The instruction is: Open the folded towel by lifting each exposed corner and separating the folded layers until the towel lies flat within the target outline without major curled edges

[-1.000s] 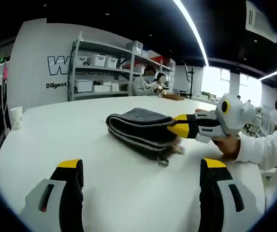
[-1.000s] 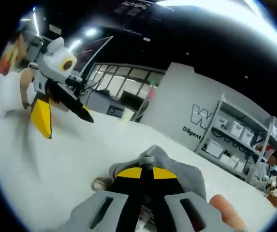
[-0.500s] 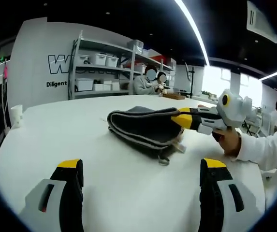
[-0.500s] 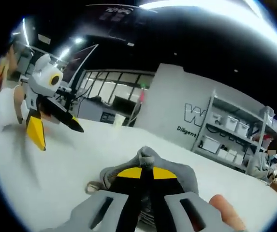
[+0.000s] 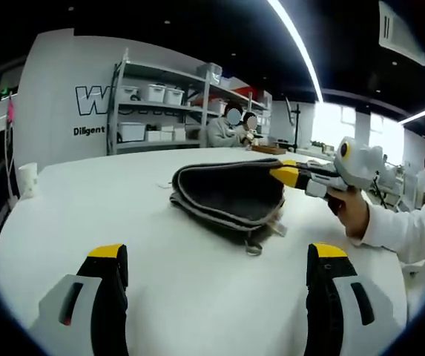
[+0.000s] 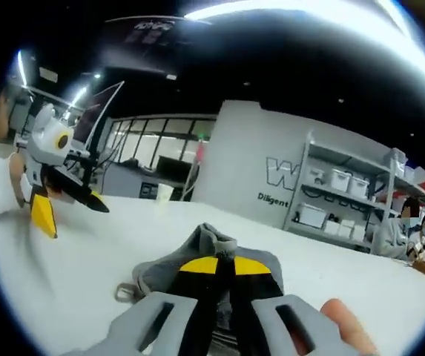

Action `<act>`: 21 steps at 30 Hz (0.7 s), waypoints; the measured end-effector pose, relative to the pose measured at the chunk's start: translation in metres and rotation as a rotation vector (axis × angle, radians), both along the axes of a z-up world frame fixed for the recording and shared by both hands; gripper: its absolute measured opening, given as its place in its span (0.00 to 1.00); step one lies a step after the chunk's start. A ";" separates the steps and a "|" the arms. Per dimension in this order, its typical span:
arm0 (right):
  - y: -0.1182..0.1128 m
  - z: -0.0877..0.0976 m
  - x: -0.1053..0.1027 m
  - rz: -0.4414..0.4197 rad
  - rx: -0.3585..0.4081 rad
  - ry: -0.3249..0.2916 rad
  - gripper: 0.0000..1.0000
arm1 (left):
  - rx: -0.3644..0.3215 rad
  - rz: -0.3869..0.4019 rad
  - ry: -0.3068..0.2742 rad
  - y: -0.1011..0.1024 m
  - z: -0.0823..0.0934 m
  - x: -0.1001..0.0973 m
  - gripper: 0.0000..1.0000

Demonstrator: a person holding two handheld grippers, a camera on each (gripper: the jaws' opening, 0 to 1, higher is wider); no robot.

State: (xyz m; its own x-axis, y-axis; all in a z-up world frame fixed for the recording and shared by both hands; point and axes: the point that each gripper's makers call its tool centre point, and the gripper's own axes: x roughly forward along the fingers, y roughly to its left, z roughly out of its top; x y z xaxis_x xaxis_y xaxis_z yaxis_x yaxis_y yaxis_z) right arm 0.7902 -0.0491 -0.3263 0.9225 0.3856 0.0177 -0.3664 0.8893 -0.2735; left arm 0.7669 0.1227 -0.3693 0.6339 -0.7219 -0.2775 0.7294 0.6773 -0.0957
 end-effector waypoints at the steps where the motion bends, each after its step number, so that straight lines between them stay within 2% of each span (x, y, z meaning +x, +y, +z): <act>1: -0.003 0.001 0.000 -0.009 0.007 -0.004 0.00 | 0.001 0.000 0.000 0.000 0.000 0.001 1.00; 7: -0.017 0.003 0.004 -0.039 0.048 0.007 0.00 | 0.003 0.001 0.000 -0.001 -0.001 -0.003 1.00; 21: -0.048 0.014 0.005 -0.116 0.098 -0.015 0.00 | -0.003 -0.003 0.004 -0.003 0.000 -0.004 1.00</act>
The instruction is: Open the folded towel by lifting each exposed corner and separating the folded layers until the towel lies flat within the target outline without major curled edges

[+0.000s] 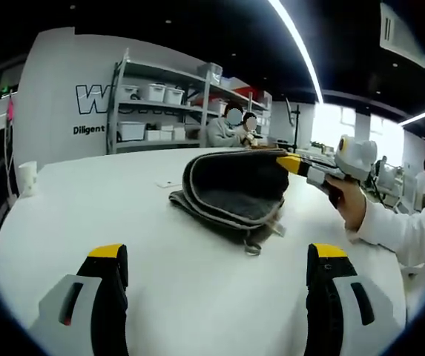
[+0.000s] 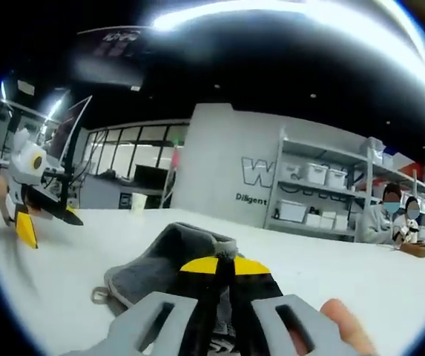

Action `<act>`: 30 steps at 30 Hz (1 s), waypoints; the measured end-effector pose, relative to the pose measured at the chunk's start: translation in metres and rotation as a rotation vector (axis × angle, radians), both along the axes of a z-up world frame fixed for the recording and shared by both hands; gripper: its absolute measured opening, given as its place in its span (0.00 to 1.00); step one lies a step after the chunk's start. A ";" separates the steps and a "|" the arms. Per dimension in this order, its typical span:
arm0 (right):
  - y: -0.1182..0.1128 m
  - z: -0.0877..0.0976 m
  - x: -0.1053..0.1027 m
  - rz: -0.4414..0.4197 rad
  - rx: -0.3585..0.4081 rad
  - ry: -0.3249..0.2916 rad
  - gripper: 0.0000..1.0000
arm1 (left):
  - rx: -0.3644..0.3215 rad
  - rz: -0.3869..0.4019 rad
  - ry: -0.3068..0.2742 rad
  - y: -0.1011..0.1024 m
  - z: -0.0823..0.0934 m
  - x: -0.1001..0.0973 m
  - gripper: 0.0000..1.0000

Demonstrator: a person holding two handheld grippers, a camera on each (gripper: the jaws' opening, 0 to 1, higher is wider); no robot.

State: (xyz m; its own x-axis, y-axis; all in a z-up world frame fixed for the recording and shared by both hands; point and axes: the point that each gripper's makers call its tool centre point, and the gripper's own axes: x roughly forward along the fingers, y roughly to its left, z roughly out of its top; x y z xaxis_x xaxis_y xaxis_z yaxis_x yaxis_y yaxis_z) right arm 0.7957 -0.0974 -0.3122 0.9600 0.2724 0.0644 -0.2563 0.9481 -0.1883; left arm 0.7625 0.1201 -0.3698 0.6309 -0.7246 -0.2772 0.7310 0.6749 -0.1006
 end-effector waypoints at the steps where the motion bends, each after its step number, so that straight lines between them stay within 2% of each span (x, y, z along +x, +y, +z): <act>1: -0.001 0.000 0.000 -0.003 0.002 -0.002 0.00 | 0.001 -0.001 -0.002 0.000 0.001 -0.001 1.00; 10: -0.019 0.001 0.004 -0.050 0.022 0.003 0.00 | -0.014 0.009 -0.008 0.004 0.005 0.002 1.00; 19: -0.033 -0.002 0.006 -0.091 0.069 0.022 0.00 | -0.019 0.004 -0.005 0.004 0.005 0.001 1.00; 30: -0.060 -0.005 0.007 -0.166 0.122 0.039 0.00 | -0.028 0.003 -0.013 0.003 0.009 0.000 1.00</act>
